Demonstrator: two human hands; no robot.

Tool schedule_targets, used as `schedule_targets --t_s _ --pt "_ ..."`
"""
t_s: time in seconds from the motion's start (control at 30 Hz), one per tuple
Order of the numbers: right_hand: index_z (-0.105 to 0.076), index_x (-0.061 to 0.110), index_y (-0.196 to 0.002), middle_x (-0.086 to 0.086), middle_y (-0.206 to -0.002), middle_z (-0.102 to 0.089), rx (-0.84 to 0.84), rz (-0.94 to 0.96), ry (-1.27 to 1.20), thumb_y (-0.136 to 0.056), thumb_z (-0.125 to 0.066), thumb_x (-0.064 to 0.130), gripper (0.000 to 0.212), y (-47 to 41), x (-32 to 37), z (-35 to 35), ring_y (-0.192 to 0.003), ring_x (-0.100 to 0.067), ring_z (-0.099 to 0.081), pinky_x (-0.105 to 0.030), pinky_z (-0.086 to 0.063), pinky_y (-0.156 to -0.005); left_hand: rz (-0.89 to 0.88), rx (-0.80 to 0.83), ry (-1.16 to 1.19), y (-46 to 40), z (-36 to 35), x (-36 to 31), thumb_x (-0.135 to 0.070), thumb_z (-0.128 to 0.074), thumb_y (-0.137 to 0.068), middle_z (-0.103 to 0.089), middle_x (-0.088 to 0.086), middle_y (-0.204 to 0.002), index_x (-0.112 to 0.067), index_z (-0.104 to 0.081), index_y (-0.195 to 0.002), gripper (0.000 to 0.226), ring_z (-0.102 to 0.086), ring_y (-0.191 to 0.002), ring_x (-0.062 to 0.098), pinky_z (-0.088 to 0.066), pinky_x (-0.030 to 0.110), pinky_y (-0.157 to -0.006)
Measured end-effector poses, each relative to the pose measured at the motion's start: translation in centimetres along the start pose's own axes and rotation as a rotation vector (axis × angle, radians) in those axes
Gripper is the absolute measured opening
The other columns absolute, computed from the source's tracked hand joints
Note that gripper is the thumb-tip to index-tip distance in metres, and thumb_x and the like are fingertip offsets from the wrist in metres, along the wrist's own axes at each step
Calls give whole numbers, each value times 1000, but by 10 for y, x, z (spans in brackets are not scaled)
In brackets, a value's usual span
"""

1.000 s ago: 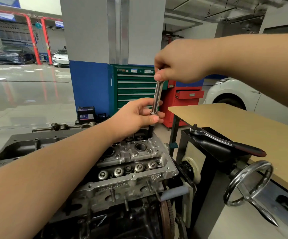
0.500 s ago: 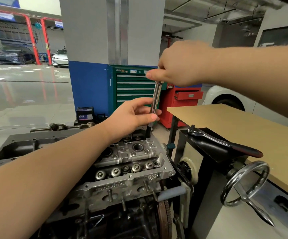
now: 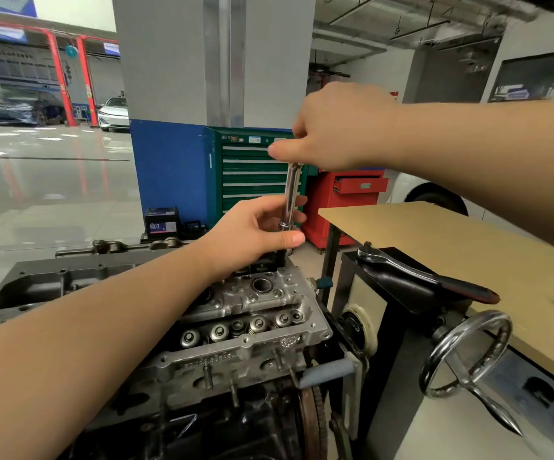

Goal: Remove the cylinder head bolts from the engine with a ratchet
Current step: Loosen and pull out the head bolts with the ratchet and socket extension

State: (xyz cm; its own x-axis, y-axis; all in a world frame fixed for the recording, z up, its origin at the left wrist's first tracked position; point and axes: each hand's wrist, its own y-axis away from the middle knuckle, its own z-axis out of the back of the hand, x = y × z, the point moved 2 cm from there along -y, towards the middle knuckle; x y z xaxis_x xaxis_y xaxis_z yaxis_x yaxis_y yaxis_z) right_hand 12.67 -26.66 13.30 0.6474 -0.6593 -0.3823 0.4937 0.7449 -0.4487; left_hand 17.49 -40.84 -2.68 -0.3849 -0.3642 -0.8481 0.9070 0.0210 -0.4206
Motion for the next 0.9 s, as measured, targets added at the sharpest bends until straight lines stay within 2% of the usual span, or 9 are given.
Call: schedule_targets --t_s 0.1,0.2,0.3,0.4,0.47,0.53,0.6,0.7,0.9 --pt "-69 24 -80 4 -73 -63 72 68 -127 -88 -48 83 63 -2 -1 5 -71 -17 -57 -35 -41 -64 -3 -106 -135 -2 4 -2 -13 -88 -81 -75 18 -114 -18 -73 -128 49 -69 -107 42 -55 51 -102" --pt "-67 34 -120 10 -100 -66 206 269 -235 -96 -65 51 29 0 -1 11 -92 -14 -62 -34 -44 -77 59 -156 -109 -4 11 0 -6 -88 -79 -75 20 -110 -13 -72 -129 53 -76 -98 30 -60 41 -96" --pt "-71 23 -111 5 -86 -66 153 274 -115 -100 -63 42 24 -1 -2 7 -81 -19 -60 -32 -39 -67 65 -63 38 -2 6 2 9 -75 -88 -76 18 -116 -7 -63 -139 55 -76 -107 29 -59 41 -101" --pt "-64 7 -77 -8 -66 -58 120 101 28 -98 -42 72 71 -5 -1 -2 -63 -26 -54 -35 -35 -56 30 -52 17 -2 1 2 3 -78 -88 -77 12 -119 -11 -64 -137 53 -74 -111 29 -57 39 -104" --pt "-61 6 -72 -10 -64 -57 107 52 32 -90 -32 84 85 -6 -2 -4 -63 -27 -56 -36 -40 -57 24 -110 -83 -4 1 2 -6 -88 -80 -76 16 -115 -10 -72 -125 49 -72 -109 37 -57 46 -103" --pt "-69 13 -92 -6 -78 -66 163 101 -123 -90 -41 82 74 -7 -5 -2 -72 -22 -63 -35 -45 -63 45 -158 -113 -6 5 3 -10 -92 -76 -77 18 -110 -9 -76 -117 44 -74 -103 38 -59 46 -99" --pt "-68 31 -111 4 -85 -71 250 192 -331 -94 -62 62 36 -4 -7 2 -72 -7 -69 -33 -51 -68 63 -143 -85 -7 9 4 -5 -89 -79 -78 17 -108 -7 -76 -118 42 -76 -101 33 -61 39 -96" --pt "-69 28 -114 7 -81 -69 215 277 -233 -98 -67 39 20 -4 -11 9 -69 -7 -67 -28 -44 -64 57 -68 -30 -6 9 4 4 -79 -87 -78 16 -110 -6 -73 -124 40 -76 -104 30 -61 35 -96" --pt "-62 7 -73 -11 -63 -58 88 93 4 -99 -38 72 74 -7 -1 -6 -61 -28 -55 -36 -38 -55 -12 -53 -56 -4 3 2 -8 -86 -82 -79 4 -112 -16 -74 -123 44 -75 -106 25 -59 34 -99"
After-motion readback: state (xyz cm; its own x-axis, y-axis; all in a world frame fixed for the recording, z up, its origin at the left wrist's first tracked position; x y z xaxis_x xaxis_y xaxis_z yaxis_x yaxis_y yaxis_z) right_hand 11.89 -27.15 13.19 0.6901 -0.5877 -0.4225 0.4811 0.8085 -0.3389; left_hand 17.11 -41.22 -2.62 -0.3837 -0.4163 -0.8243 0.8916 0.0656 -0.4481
